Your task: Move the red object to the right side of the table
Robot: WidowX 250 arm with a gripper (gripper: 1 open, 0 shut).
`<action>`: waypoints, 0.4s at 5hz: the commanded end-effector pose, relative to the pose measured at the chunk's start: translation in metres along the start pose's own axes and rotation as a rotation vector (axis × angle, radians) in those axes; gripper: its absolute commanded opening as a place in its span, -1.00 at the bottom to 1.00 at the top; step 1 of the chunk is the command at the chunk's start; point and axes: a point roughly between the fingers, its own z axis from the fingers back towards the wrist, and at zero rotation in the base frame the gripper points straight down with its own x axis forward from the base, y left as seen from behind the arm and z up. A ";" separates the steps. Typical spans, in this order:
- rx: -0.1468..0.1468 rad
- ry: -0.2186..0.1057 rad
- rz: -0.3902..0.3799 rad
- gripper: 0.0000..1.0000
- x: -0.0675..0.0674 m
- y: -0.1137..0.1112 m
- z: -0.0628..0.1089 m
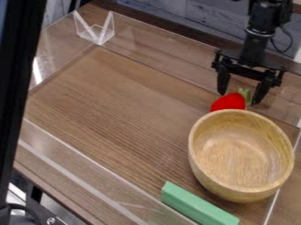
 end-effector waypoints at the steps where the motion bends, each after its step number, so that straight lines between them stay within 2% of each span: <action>1: -0.026 -0.089 0.055 1.00 0.007 -0.003 0.030; 2: -0.019 -0.091 0.038 1.00 0.004 0.001 0.017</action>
